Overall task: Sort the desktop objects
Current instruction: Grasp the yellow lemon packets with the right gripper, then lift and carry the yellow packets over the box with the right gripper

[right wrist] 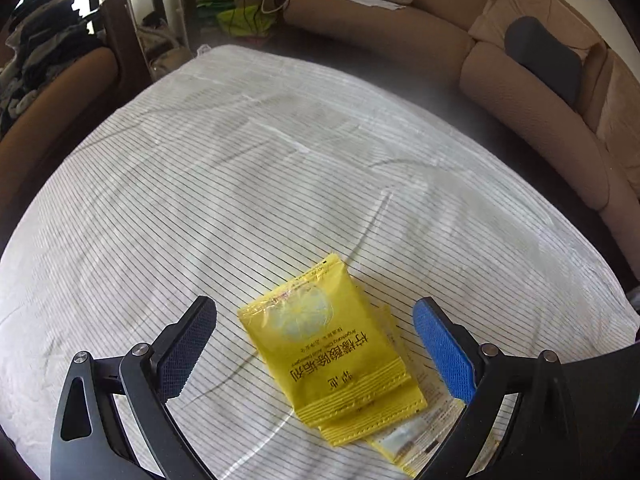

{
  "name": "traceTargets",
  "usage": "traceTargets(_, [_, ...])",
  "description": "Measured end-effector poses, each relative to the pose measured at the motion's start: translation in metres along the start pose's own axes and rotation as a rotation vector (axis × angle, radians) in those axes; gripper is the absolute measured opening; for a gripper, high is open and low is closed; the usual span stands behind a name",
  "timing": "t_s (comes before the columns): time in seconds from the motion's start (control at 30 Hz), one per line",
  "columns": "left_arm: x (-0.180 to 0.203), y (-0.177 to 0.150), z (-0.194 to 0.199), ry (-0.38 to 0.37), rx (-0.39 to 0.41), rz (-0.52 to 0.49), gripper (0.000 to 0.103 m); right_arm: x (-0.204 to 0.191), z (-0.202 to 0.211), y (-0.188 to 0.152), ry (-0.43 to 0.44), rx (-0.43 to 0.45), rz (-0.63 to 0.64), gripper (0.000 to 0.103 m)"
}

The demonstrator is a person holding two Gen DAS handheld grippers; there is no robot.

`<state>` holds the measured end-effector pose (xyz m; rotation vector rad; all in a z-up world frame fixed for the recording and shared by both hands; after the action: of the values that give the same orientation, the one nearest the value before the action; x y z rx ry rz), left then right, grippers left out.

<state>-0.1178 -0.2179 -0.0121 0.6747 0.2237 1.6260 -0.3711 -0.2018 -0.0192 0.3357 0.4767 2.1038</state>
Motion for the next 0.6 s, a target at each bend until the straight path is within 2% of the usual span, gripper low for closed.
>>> traceTargets(0.03, [0.000,0.000,0.000,-0.016,-0.001,0.014,0.103,0.000,-0.004,-0.003,-0.009,-0.011,0.014,0.093])
traceTargets(0.07, [0.000,0.000,0.000,-0.026,-0.006,0.025,0.103,-0.002,-0.006,-0.006,-0.008,-0.018,0.024,0.068])
traceTargets(0.1, [-0.001,0.000,-0.001,-0.031,-0.009,0.032,0.103,-0.004,-0.004,-0.007,0.000,-0.007,0.025,0.063])
traceTargets(0.2, [0.002,0.002,-0.001,-0.045,-0.001,0.031,0.103,-0.008,0.015,-0.005,-0.015,0.042,0.015,0.061])
traceTargets(0.27, [0.007,0.003,0.000,-0.050,0.010,0.022,0.103,-0.011,0.039,-0.003,0.028,0.097,-0.019,0.060])
traceTargets(0.47, [0.025,0.010,0.001,-0.068,0.061,-0.003,0.103,-0.012,0.145,0.004,0.199,0.267,-0.119,0.060])
traceTargets(0.6, [0.030,0.016,0.003,-0.078,0.100,0.019,0.103,-0.004,0.221,0.008,0.253,0.357,-0.154,0.060])
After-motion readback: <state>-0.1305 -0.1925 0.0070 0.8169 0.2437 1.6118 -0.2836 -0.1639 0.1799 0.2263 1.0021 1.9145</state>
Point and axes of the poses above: each gripper's, at about its wrist camera, not at the fingertips, and z roughly against the way its jaws point, x to its right, y to its top, the point moved 10 cm from there along -z, roughly the way its jaws point, and after that the axes turned 4 degrees about -z, right-handed, at the moved point
